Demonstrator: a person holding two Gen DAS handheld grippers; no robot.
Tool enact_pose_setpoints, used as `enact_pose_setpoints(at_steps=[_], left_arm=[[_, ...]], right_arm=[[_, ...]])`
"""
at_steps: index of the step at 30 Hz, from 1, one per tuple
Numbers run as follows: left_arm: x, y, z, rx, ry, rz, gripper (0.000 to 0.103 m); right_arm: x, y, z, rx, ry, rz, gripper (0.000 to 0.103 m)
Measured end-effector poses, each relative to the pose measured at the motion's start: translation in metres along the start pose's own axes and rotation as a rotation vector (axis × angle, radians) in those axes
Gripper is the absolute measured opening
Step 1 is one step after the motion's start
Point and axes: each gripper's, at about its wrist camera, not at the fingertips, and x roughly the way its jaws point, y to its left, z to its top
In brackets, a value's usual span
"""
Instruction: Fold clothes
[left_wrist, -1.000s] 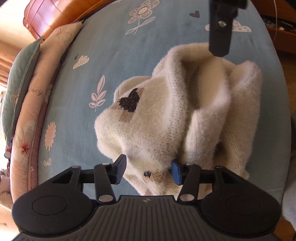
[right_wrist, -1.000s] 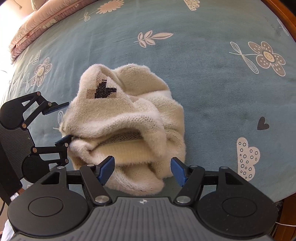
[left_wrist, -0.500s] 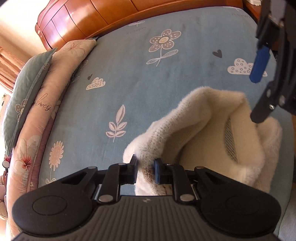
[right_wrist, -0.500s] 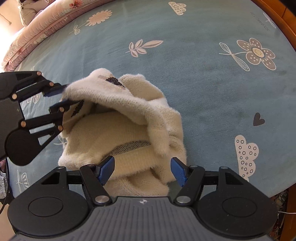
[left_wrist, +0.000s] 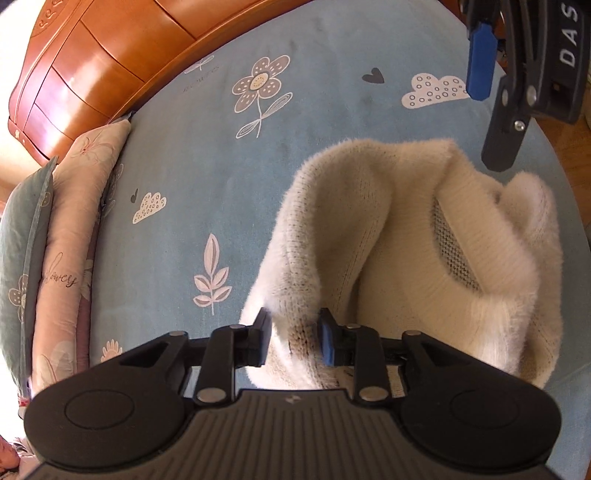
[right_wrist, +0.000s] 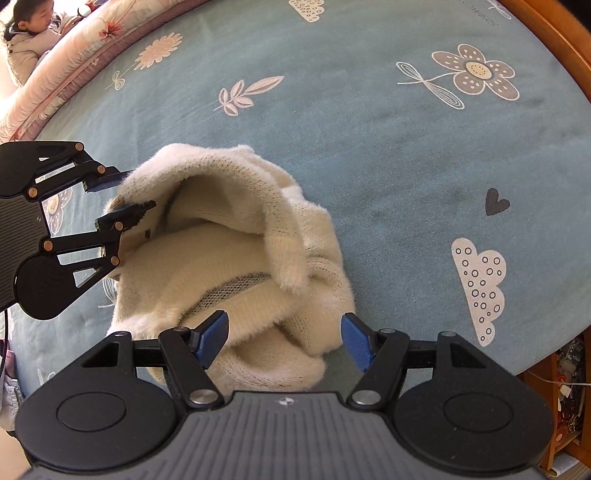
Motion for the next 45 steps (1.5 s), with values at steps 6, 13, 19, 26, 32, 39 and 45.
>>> enact_pose_setpoints(at_steps=[6,13,19,26,32,39,45], left_arm=[[0.01,-0.006,0.027,0.12,-0.089,0.015,0.056],[0.043,0.0,0.052,0.113,-0.017,-0.105,0.01],[0.045,0.033,0.039,-0.053,0.026,-0.077,0.009],[0.057,0.096,-0.003,-0.358,0.164,0.028,0.01],[0.059,0.124,-0.053,-0.541,0.283,0.102,0.01],[0.068,0.142,-0.117,-0.742,0.435,0.127,0.014],[0.079,0.125,-0.154,-0.832,0.508,0.103,0.019]], right_arm=[[0.004,-0.002,0.002,0.023,-0.002,0.012,0.072],[0.0,-0.012,0.0,0.052,-0.01,0.006,0.072],[0.0,-0.02,-0.002,0.069,-0.006,0.006,0.072],[0.003,-0.013,-0.004,0.035,0.008,0.022,0.072],[0.006,-0.006,-0.005,0.007,0.026,0.029,0.072],[0.012,-0.003,-0.006,-0.018,0.036,0.028,0.072],[0.021,0.008,-0.005,-0.062,0.066,0.038,0.072]])
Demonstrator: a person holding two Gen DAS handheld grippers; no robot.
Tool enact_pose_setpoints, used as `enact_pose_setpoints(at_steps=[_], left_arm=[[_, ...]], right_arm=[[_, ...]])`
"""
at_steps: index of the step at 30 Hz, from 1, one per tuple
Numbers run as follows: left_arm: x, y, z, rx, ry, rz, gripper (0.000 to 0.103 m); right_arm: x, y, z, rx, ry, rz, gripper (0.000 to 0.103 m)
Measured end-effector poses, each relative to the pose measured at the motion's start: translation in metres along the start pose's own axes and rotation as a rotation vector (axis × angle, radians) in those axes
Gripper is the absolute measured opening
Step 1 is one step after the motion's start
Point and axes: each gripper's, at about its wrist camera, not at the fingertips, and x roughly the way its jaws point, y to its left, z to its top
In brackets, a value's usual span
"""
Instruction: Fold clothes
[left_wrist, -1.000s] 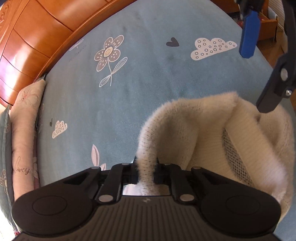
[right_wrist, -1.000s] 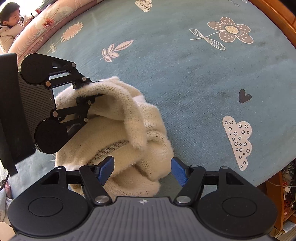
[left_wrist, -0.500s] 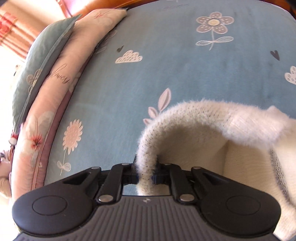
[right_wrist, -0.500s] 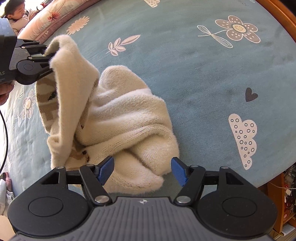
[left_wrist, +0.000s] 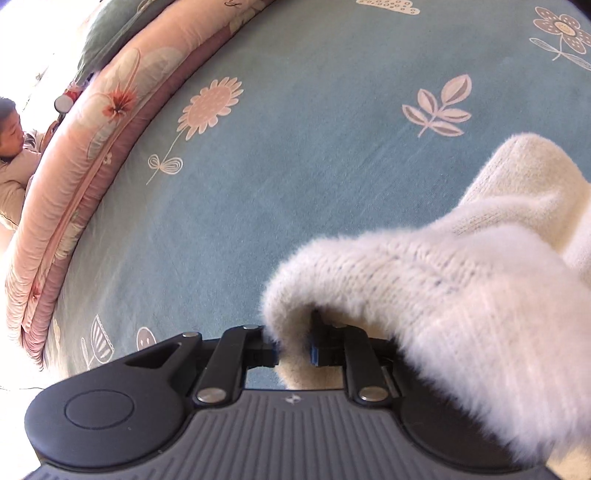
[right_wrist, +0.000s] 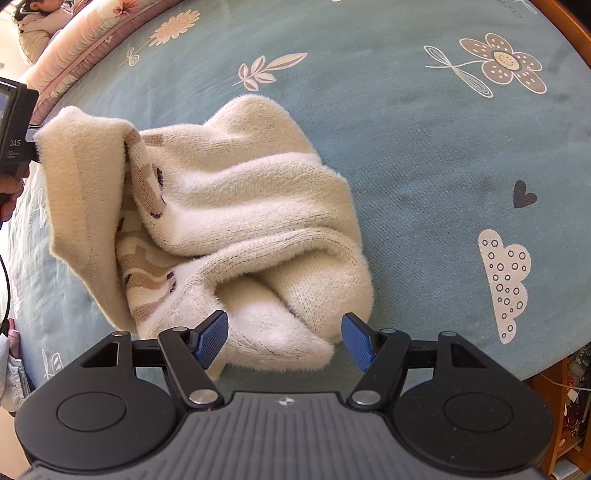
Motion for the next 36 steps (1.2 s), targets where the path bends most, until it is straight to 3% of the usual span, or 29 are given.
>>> enact_pose_setpoints(at_steps=[9,12,20,28,34,36], left_arm=[[-0.005,0.004,-0.021,-0.02,-0.031,-0.03,0.025],[-0.008,0.006,-0.024,-0.01,-0.037,-0.038,0.033],[-0.02,0.01,-0.046,-0.004,-0.061,-0.063,0.039],[-0.035,0.013,-0.091,-0.073,-0.046,-0.075,0.04],[-0.046,0.01,-0.136,-0.132,-0.011,-0.089,0.04],[-0.05,0.009,-0.15,-0.151,0.0,-0.095,0.04]], right_arm=[[0.008,0.023,0.011,-0.081,0.02,0.023,0.072],[0.011,0.036,0.016,-0.129,0.021,0.051,0.072],[0.028,0.09,0.025,-0.293,0.028,0.184,0.072],[0.061,0.154,0.014,-0.455,0.054,0.31,0.072],[0.093,0.182,0.001,-0.465,0.043,0.289,0.072],[0.104,0.191,-0.002,-0.467,0.033,0.237,0.069]])
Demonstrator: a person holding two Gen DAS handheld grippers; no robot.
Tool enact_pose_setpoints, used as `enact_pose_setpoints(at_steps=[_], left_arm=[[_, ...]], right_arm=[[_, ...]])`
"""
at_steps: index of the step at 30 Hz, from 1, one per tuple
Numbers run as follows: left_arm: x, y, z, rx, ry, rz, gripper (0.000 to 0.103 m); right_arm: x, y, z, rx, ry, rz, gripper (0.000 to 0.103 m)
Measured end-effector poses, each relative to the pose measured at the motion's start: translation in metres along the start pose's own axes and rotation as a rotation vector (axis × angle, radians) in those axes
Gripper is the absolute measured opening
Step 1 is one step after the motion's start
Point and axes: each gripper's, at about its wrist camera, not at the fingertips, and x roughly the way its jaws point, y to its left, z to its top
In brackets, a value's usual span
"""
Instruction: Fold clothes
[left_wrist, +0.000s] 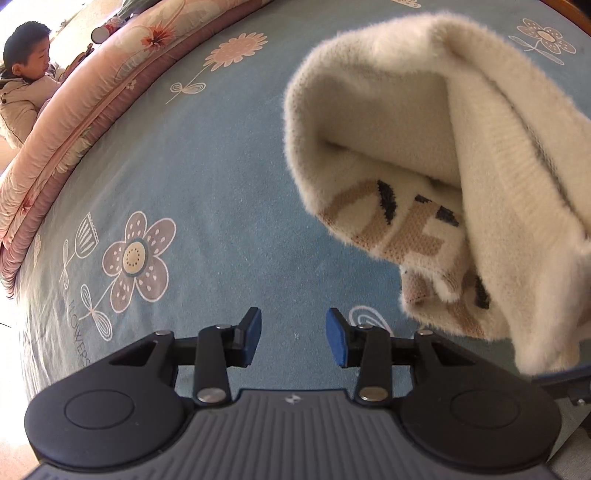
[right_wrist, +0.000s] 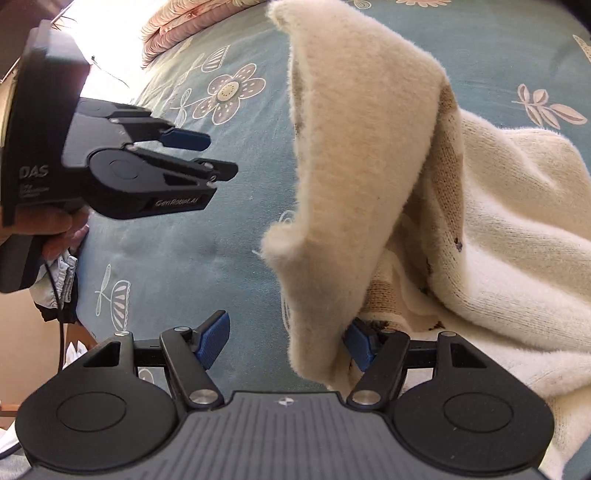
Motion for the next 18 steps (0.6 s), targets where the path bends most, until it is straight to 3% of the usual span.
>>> enact_pose_setpoints(at_steps=[2,3,4,11,18], left_arm=[[-0.003,0.0,-0.015,-0.017,0.015,-0.009,0.04],[-0.004,-0.001,-0.022,-0.024,0.023,-0.012,0.04],[-0.005,-0.001,-0.028,-0.033,0.031,-0.014,0.04],[-0.011,0.0,-0.051,-0.091,0.061,-0.046,0.04],[-0.013,-0.005,-0.04,-0.105,0.041,-0.072,0.04]], right_arm=[[0.013,0.001,0.0,0.019,0.029,-0.078,0.043],[0.018,0.0,0.0,0.038,0.052,-0.112,0.02],[0.018,-0.002,0.0,0.058,0.059,-0.119,0.016],[-0.028,-0.012,0.006,-0.004,0.012,-0.182,0.014],[-0.07,-0.046,0.036,-0.069,-0.019,-0.296,0.014]])
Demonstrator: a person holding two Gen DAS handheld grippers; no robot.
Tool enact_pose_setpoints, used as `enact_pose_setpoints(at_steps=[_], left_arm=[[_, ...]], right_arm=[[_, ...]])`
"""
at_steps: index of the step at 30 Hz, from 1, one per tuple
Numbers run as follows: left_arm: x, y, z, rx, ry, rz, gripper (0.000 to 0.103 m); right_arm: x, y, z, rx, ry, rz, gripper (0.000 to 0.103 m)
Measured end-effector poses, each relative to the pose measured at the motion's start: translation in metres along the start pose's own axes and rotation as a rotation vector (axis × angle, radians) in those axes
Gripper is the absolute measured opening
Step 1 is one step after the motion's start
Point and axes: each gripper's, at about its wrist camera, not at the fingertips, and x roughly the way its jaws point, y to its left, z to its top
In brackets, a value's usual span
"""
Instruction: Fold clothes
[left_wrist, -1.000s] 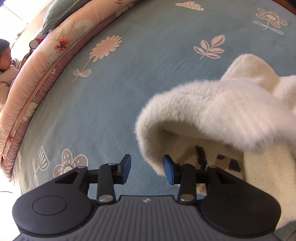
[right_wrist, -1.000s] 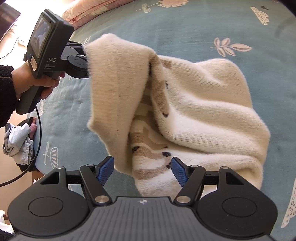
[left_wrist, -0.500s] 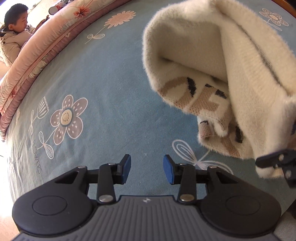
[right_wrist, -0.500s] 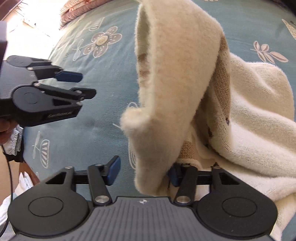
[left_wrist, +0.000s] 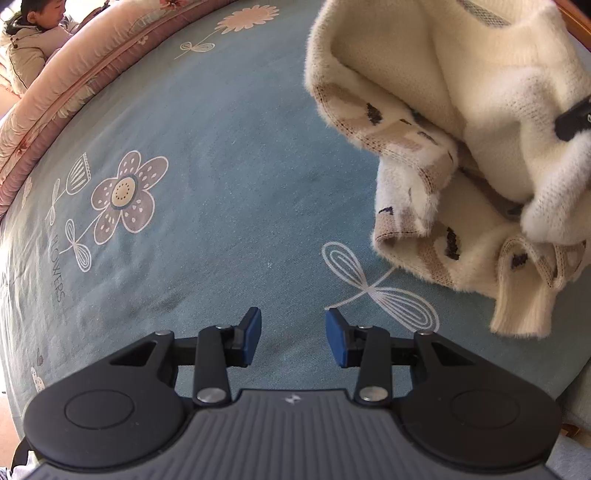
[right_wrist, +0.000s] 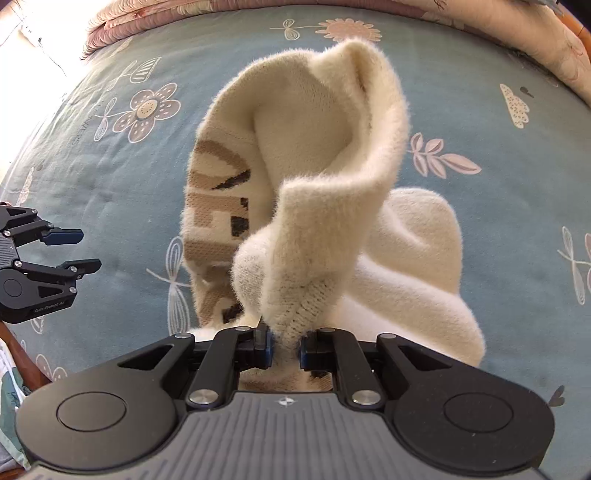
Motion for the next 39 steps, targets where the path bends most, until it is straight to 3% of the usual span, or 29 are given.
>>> enact_pose_setpoints(at_steps=[14,18,23,25,27,31,33,36,39], left_arm=[[-0.003,-0.015,0.034,-0.014,0.0,-0.015,0.04],[0.002,-0.016,0.046,-0.015,0.008,-0.028,0.04],[0.009,-0.012,0.076,-0.044,-0.023,-0.077,0.04],[0.009,-0.008,0.092,-0.067,-0.057,-0.106,0.04],[0.007,-0.005,0.107,-0.08,-0.096,-0.115,0.047],[-0.011,-0.003,0.134,-0.09,-0.22,-0.113,0.047],[-0.022,-0.008,0.145,-0.089,-0.272,-0.149,0.048],[-0.021,-0.029,0.154,-0.012,-0.271,-0.228,0.051],[0.003,-0.067,0.156,0.123,-0.214,-0.233,0.05]], right_arm=[[-0.007,-0.076,0.06,-0.159,-0.048,-0.179,0.015],[0.005,-0.097,0.084,-0.138,-0.051,-0.219,0.016],[0.022,-0.121,0.098,-0.04,-0.017,-0.207,0.02],[0.018,-0.128,0.097,0.007,-0.012,-0.175,0.029],[0.009,-0.132,0.093,0.07,-0.017,-0.15,0.035],[-0.019,-0.134,0.078,0.201,-0.074,-0.094,0.043],[-0.029,-0.133,0.07,0.238,-0.095,-0.085,0.044],[-0.034,-0.134,0.061,0.28,-0.088,-0.066,0.045],[-0.034,-0.136,0.055,0.304,-0.073,-0.049,0.045]])
